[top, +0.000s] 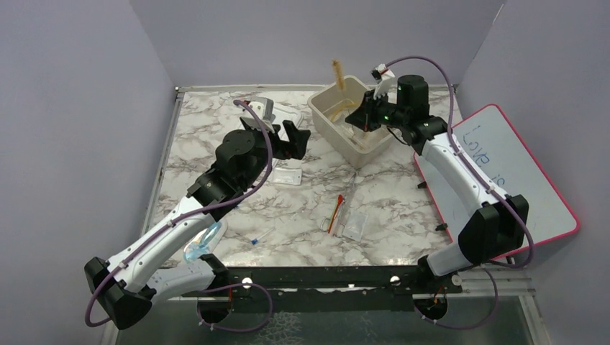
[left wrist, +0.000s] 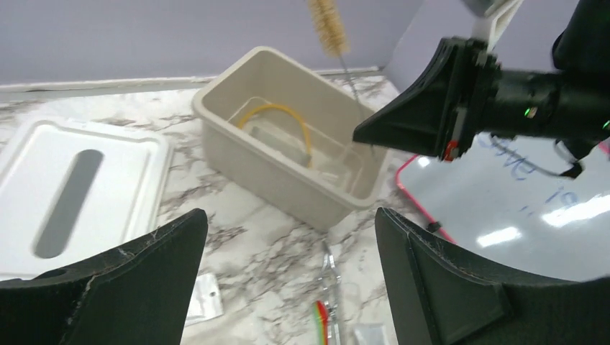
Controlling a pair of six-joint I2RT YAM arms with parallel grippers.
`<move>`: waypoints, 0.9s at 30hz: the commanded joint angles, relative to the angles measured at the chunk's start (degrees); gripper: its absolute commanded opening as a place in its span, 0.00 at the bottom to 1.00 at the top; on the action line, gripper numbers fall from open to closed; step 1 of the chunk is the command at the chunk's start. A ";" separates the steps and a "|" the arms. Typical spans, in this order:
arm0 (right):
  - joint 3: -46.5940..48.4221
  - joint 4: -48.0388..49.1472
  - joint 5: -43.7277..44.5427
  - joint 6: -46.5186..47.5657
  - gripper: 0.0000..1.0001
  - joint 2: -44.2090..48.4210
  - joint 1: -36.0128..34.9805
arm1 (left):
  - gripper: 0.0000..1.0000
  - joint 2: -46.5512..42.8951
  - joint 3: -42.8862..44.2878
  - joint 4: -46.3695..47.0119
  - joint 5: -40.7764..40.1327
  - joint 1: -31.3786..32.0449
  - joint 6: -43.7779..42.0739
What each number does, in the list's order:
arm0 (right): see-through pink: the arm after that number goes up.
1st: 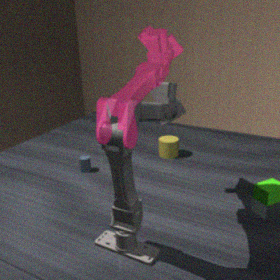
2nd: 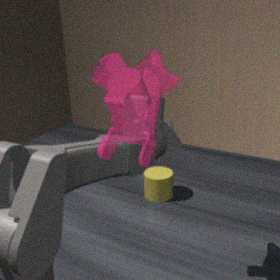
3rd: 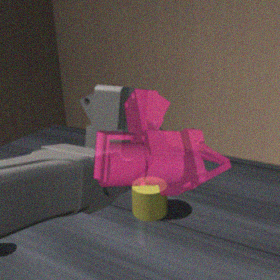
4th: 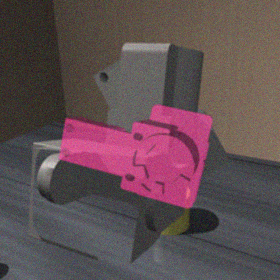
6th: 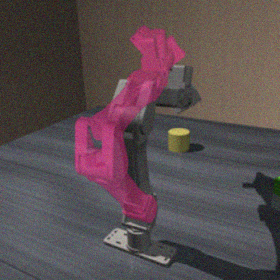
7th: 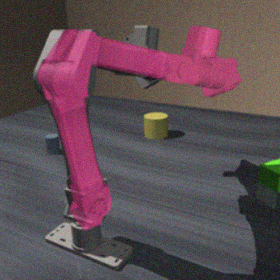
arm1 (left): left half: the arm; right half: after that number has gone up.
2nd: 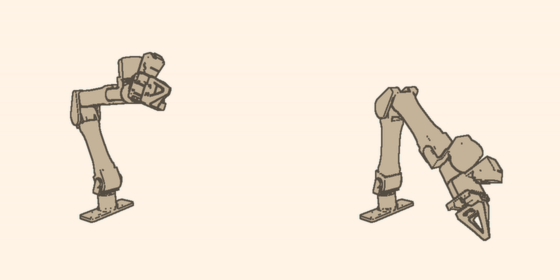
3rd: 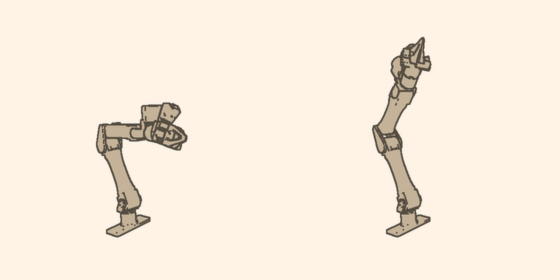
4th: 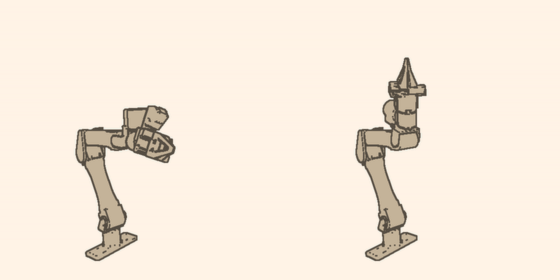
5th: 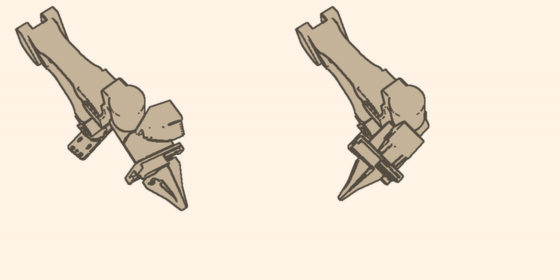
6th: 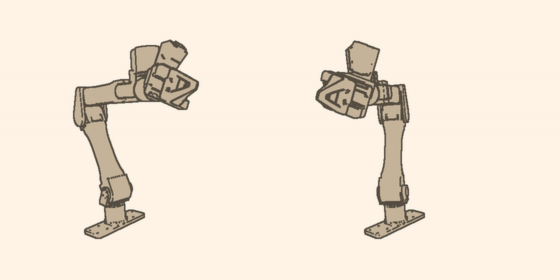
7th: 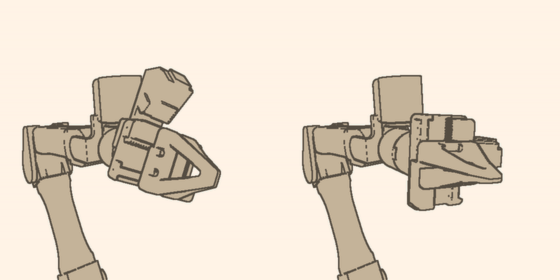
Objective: Organize the chemistry lab equipment
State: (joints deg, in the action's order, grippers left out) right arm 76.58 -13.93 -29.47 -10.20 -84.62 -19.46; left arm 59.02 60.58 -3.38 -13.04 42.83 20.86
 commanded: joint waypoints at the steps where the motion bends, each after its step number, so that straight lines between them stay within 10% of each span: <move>1: 5.66 -7.85 4.95 8.28 0.01 -4.55 2.17 | 0.89 -1.85 -2.54 -3.78 -4.94 -0.17 -7.41; 27: 19.24 -22.82 5.89 28.76 0.15 -29.75 3.55 | 0.90 0.79 -3.85 -3.85 -1.24 -0.18 -7.16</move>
State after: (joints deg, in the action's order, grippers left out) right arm 94.13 -32.64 -21.93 14.79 -112.40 -15.97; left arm 59.53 57.19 -7.99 -15.25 42.83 14.06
